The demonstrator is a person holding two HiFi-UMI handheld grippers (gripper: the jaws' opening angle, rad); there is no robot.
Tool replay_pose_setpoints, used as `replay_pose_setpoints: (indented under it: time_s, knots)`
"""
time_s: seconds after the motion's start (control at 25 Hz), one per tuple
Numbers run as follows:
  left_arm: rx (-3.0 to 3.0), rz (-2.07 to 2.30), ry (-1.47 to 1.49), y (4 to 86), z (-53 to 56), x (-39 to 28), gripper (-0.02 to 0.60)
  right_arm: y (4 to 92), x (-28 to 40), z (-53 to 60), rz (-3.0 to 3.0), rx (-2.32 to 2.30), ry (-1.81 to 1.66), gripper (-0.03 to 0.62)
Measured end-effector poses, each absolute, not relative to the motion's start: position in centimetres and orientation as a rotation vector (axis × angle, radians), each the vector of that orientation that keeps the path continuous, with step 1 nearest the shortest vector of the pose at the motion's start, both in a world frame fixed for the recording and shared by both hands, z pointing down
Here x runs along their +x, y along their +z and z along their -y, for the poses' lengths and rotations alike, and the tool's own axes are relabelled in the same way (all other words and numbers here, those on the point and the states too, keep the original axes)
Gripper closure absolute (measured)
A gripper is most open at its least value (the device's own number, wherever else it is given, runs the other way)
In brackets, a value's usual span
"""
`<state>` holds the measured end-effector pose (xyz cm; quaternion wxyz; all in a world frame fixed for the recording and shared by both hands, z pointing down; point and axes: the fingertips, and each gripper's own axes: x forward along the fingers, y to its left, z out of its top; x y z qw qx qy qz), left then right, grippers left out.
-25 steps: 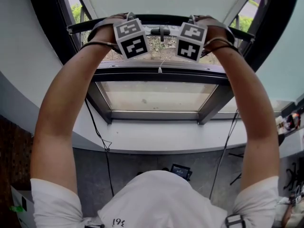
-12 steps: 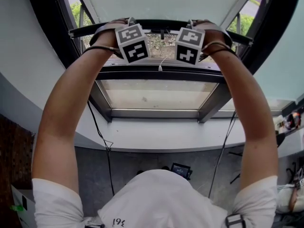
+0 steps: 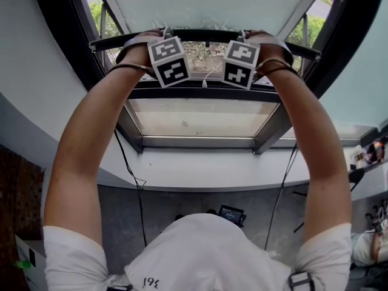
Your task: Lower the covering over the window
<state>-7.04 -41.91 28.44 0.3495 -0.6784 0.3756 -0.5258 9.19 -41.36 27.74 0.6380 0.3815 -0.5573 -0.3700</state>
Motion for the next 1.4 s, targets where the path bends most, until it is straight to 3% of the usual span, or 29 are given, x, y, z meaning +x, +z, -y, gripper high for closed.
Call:
replay_pose_setpoints:
  time_s: [1.16,1.4]
  knots:
    - [-1.741,-0.937,-1.460,35.3,42.0,-7.2,0.519,34.6,9.0,41.2,1.405,0.923,-0.903,0.549]
    - [-1.745,-0.928,-1.477,35.4,42.2,-7.1,0.522,34.8,8.7,41.2,1.499,1.014,-0.923,0.507]
